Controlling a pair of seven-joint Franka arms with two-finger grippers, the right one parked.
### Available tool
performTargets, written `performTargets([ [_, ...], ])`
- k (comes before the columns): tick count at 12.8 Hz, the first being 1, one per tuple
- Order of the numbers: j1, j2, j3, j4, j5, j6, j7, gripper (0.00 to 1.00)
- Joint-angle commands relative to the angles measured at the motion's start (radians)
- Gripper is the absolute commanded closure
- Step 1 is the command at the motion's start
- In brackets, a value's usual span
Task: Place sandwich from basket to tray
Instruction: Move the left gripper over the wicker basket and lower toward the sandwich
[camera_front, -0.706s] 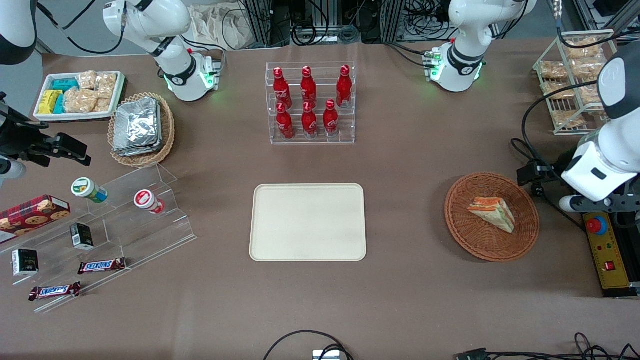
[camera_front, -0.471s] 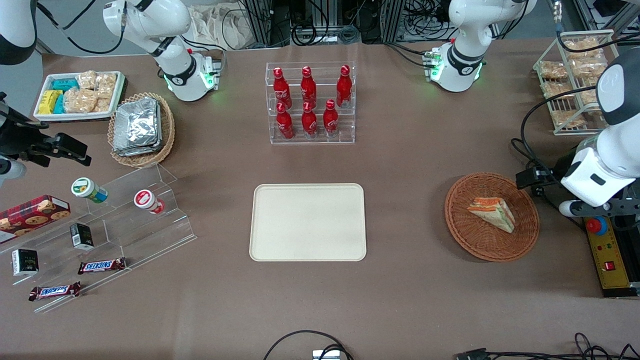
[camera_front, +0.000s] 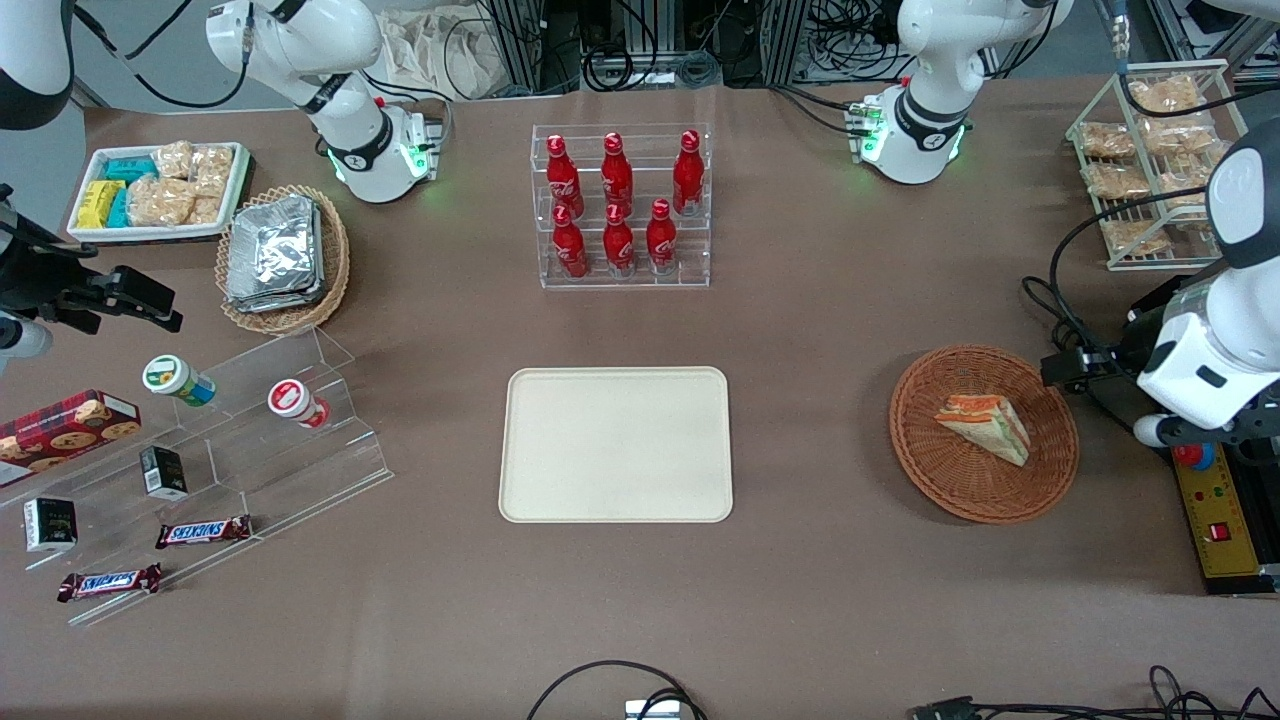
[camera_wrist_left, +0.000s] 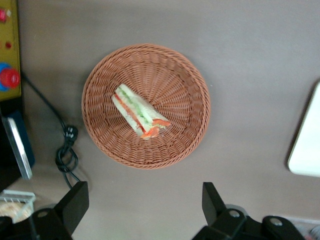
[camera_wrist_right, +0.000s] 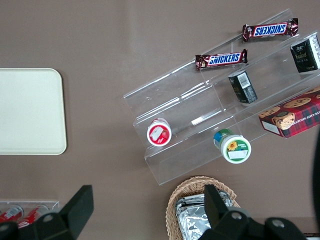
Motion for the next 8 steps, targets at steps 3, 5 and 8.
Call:
performTargets([
  [3, 0.023, -0.021, -0.005, -0.221, 0.014, 0.247, -0.345, 0.0],
  [5, 0.032, -0.03, -0.005, -0.352, 0.017, 0.419, -0.54, 0.0],
  [8, 0.032, 0.002, 0.022, -0.432, 0.016, 0.552, -0.643, 0.0],
])
